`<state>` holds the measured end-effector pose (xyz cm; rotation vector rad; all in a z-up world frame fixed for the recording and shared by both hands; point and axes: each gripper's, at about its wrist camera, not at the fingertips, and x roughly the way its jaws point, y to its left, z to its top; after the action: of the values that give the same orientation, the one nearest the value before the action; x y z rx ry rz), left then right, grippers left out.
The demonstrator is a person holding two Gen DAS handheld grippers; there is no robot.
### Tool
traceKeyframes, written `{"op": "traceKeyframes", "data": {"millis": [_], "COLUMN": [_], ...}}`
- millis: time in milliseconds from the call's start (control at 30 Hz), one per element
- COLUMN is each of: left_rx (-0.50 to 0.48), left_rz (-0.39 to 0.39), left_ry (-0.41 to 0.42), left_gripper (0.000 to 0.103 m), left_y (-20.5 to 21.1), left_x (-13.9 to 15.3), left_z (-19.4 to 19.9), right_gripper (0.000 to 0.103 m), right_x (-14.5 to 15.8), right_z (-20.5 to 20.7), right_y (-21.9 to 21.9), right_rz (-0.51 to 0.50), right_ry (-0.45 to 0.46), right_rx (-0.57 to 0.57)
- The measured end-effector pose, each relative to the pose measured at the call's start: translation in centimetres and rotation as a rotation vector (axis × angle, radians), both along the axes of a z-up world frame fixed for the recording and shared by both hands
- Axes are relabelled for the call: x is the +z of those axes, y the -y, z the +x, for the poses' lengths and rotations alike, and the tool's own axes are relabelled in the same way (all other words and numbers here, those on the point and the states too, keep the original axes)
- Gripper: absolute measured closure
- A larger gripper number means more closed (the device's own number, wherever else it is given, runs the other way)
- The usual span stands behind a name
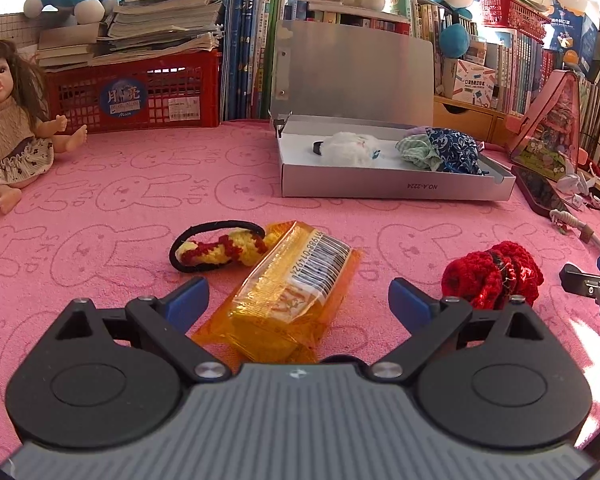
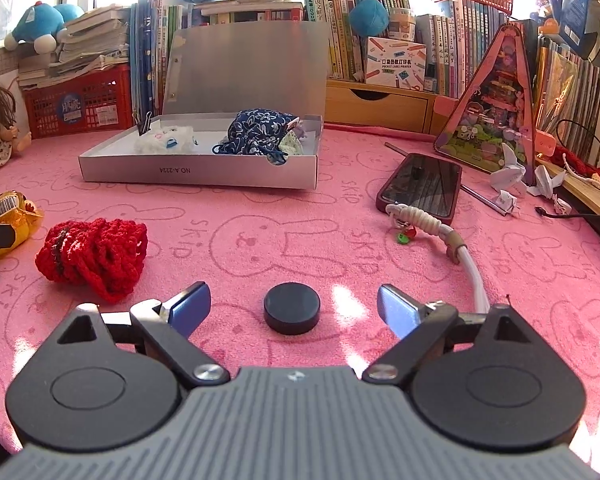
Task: Organize objects
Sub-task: 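Move the right gripper to a black cap while the left reaches the orange snack packet, then grasp the black cap with the right gripper while the left grasps the orange snack packet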
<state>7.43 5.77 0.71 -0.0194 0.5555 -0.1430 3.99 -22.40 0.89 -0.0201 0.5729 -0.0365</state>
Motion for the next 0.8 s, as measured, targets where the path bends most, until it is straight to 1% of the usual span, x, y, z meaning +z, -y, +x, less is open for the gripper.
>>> {"op": "traceKeyframes", "data": {"millis": [67,133,200,233,300,333,367,400,433,567,800], "left_rx": [0.009,0.009,0.003,0.001,0.001,0.002,0.006,0.005,0.005,0.007,-0.02], "left_rz": [-0.002,-0.008,-0.016,-0.014,0.0,0.005,0.009,0.004,-0.006,-0.001,-0.004], "left_ry": [0.003,0.001,0.001,0.002,0.001,0.002,0.004,0.002,-0.002,0.006,0.027], "left_gripper": [0.006,0.006,0.009,0.014,0.024,0.033,0.043,0.047,0.051,0.057,0.058], "left_y": [0.0,-0.1,-0.1,0.0,0.1,0.1,0.1,0.1,0.0,0.1,0.7], "left_x": [0.0,0.0,0.0,0.1,0.1,0.1,0.2,0.2,0.3,0.4,1.3], "left_z": [0.0,0.0,0.0,0.0,0.0,0.0,-0.1,-0.1,-0.1,-0.3,-0.9], "right_gripper": [0.013,0.017,0.026,0.029,0.049,0.053,0.06,0.066,0.066,0.067,0.067], "right_x": [-0.1,-0.3,-0.4,-0.5,-0.5,-0.4,-0.4,-0.3,-0.3,-0.1,0.6], "right_z": [0.1,0.1,0.1,0.1,0.1,0.1,0.0,0.1,0.0,-0.1,0.0], "right_y": [0.0,0.0,0.0,0.0,0.0,-0.1,-0.1,-0.1,-0.2,-0.4,-0.8], "right_rz": [0.005,0.009,0.016,0.019,0.029,0.029,0.028,0.027,0.027,0.028,0.025], "right_ry": [-0.009,-0.019,-0.027,-0.028,-0.028,-0.026,-0.024,-0.023,-0.023,-0.011,-0.001], "right_rx": [0.0,0.003,0.006,0.004,0.001,-0.002,-0.002,0.001,0.002,0.015,0.035]}}
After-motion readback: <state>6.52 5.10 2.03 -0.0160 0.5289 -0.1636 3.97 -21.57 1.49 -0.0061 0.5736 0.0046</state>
